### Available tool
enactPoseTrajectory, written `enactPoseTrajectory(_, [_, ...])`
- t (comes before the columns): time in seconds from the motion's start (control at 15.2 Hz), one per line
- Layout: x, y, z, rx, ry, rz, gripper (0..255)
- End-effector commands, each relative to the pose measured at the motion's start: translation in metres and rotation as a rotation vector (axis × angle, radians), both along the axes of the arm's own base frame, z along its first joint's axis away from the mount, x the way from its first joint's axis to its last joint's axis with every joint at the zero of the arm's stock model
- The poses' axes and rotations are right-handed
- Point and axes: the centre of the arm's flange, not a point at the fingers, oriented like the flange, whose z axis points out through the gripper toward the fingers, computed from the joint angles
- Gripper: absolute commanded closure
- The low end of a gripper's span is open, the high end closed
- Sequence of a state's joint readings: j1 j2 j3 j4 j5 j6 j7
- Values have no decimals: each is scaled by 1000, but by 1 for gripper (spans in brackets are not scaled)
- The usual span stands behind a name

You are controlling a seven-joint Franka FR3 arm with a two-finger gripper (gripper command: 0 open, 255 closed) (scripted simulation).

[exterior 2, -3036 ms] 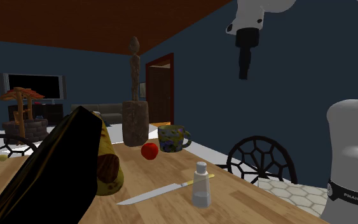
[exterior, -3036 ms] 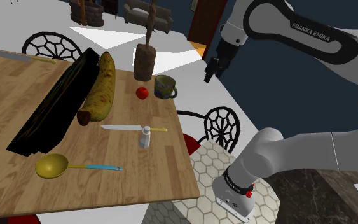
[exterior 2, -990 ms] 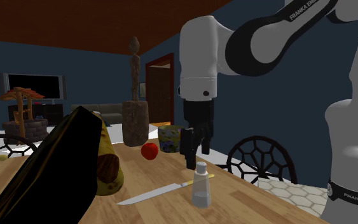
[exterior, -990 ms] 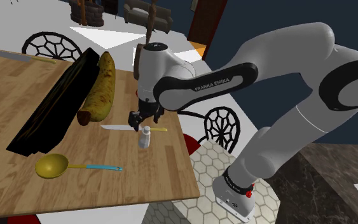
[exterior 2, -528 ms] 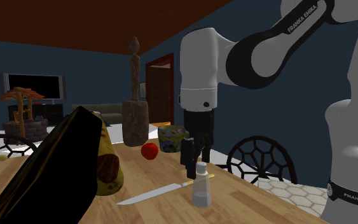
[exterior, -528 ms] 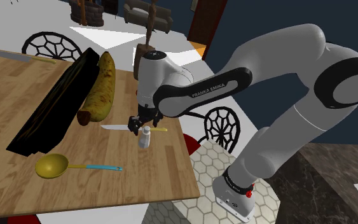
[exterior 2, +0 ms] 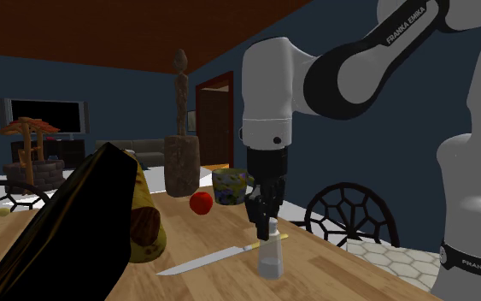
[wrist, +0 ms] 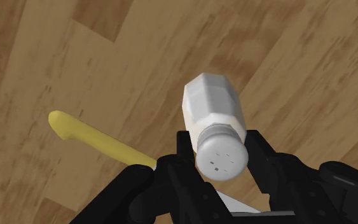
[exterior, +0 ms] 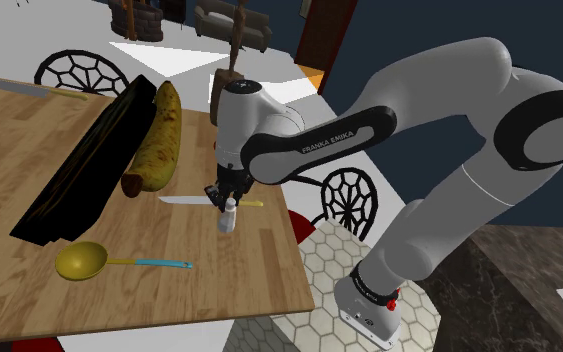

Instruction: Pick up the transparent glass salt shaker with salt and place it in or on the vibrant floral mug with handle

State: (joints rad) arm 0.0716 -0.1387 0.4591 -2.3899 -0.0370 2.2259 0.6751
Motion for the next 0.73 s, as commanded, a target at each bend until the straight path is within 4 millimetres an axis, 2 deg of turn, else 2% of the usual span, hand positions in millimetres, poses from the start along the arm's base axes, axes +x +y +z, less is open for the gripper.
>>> enactPoseTrajectory(0.0, [0, 0, 0, 0, 1, 0, 255])
enactPoseTrajectory(0.33, [0, 0, 0, 0, 1, 0, 255])
enactPoseTrajectory(0.66, [0, 0, 26, 0, 1, 0, 255])
